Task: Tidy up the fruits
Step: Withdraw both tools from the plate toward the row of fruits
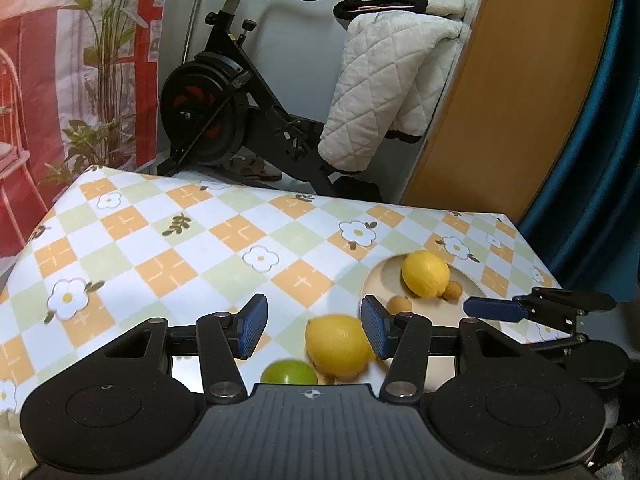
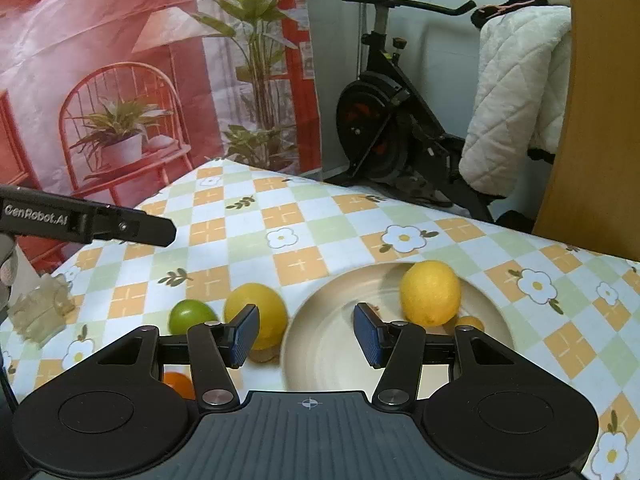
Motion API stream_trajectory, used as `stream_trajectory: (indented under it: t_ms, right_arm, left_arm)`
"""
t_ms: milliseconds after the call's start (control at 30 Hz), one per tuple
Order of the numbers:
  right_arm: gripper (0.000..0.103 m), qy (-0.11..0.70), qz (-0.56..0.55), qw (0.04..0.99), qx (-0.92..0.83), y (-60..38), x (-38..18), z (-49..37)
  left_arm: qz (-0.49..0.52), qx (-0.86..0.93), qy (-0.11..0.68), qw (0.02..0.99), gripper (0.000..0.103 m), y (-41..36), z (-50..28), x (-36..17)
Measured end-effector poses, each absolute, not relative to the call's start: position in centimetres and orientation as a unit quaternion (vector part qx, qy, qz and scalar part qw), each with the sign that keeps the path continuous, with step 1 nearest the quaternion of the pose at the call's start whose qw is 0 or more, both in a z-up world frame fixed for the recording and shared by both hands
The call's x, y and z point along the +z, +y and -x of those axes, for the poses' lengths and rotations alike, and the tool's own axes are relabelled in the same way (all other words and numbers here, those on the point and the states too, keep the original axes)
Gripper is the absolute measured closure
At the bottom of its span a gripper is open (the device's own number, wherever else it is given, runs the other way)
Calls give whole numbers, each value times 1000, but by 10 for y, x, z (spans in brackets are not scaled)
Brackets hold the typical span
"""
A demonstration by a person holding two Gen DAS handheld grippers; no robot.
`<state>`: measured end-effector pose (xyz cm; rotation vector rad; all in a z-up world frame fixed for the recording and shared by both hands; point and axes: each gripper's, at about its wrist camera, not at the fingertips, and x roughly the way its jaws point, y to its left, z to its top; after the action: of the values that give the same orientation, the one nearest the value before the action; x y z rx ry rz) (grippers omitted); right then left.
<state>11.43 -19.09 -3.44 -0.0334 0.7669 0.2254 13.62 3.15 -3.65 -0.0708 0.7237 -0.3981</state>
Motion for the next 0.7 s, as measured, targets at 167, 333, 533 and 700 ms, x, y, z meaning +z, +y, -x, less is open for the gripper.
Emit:
stream_trajectory:
  t_ms: [167, 333, 533, 700]
  right_arm:
    - [54, 373, 6, 922, 105, -188, -33, -101]
    - [54, 371, 0, 923, 101, -185, -34, -83]
    - [54, 385, 3, 917, 107, -178, -42, -63]
    - [54, 401, 3, 910, 110, -176, -48, -50]
  left_arm:
    - [29, -193, 351, 916, 49, 33, -115, -42]
    - [48, -193, 358, 912, 49, 37, -102, -50]
    - [43, -194, 367, 909, 49, 32, -87, -59]
    - [38, -198, 372, 906, 49, 31, -73, -66]
